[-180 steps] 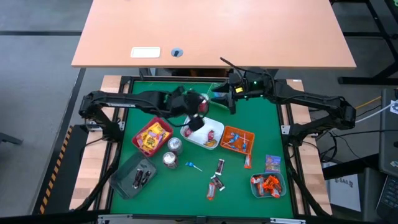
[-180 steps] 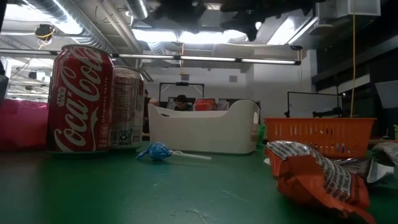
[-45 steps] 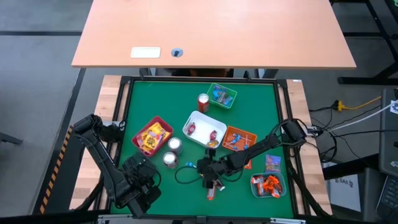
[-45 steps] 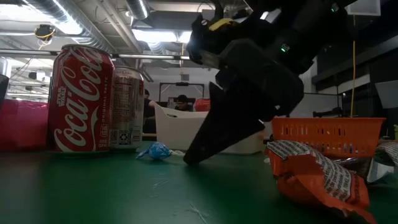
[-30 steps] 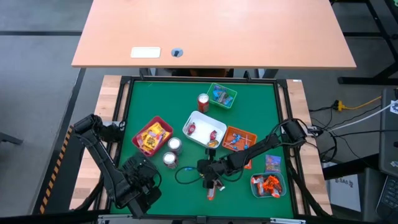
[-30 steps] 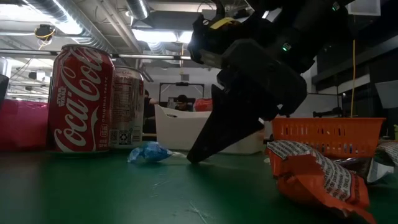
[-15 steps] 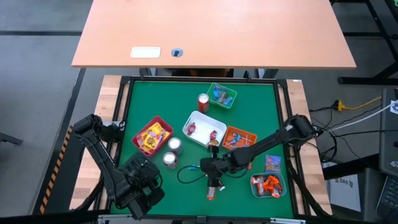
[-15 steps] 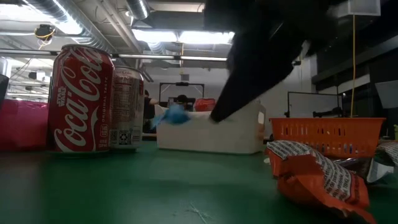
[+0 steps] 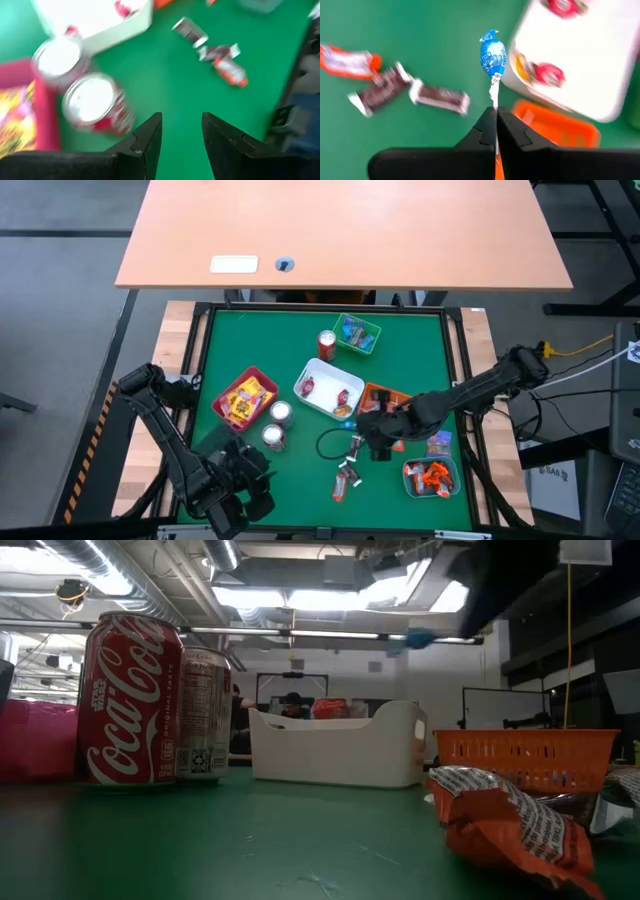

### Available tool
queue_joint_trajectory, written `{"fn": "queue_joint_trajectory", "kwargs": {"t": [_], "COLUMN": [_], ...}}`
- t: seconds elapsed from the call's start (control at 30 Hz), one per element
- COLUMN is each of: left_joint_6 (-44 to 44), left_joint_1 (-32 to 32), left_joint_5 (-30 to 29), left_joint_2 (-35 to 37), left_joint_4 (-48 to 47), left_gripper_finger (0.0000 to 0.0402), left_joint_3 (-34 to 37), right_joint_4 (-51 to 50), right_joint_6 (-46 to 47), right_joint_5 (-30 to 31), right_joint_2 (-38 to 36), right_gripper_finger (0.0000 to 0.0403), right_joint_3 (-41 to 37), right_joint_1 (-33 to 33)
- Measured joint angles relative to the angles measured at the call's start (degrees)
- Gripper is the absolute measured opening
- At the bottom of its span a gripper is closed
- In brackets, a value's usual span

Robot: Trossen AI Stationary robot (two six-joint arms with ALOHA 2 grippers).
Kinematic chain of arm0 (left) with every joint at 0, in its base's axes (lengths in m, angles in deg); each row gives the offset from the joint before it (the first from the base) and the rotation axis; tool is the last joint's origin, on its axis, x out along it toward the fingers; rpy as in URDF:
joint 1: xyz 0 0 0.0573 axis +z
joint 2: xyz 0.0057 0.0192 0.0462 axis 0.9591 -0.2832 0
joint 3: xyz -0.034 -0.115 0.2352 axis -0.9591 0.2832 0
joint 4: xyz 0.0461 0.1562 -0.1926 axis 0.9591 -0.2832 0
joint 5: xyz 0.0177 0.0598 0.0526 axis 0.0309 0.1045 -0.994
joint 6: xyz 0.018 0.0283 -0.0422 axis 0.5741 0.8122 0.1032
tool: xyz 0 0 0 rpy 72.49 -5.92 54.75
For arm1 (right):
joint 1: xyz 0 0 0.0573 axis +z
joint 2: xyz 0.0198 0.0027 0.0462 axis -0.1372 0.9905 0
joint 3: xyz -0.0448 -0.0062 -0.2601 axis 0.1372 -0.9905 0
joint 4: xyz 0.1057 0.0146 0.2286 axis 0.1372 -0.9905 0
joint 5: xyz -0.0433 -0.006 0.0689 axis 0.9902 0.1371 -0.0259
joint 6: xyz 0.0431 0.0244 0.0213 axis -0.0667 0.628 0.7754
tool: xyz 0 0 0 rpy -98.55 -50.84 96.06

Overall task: Sort candy
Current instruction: Put the blue lollipop into the orange bin

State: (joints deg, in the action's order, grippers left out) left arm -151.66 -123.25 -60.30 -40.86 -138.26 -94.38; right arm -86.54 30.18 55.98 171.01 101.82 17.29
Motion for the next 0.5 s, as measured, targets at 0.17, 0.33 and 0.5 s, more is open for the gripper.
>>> {"fn": "queue_joint_trajectory", "kwargs": {"t": [0.17, 0.33, 0.5], "left_joint_6": [10.45, 22.21, 32.71], "left_joint_1": [2.06, 5.26, 8.83], "left_joint_5": [-4.89, -5.52, -3.99], "left_joint_2": [0.00, 0.00, 0.00], "left_joint_4": [10.23, 20.15, 28.82], "left_gripper_finger": [0.0128, 0.0128, 0.0128], "left_joint_3": [0.00, 0.00, 0.00], "right_joint_4": [-11.19, -20.35, -20.90], "right_joint_6": [4.18, 6.85, 7.07], "right_joint_5": [1.15, 1.62, 1.60], "right_joint_2": [-3.71, -4.29, -4.26], "right_gripper_finger": [0.0001, 0.0001, 0.0001], "right_joint_3": [0.00, -0.13, -2.80], "right_joint_1": [0.12, 0.08, -0.07]}}
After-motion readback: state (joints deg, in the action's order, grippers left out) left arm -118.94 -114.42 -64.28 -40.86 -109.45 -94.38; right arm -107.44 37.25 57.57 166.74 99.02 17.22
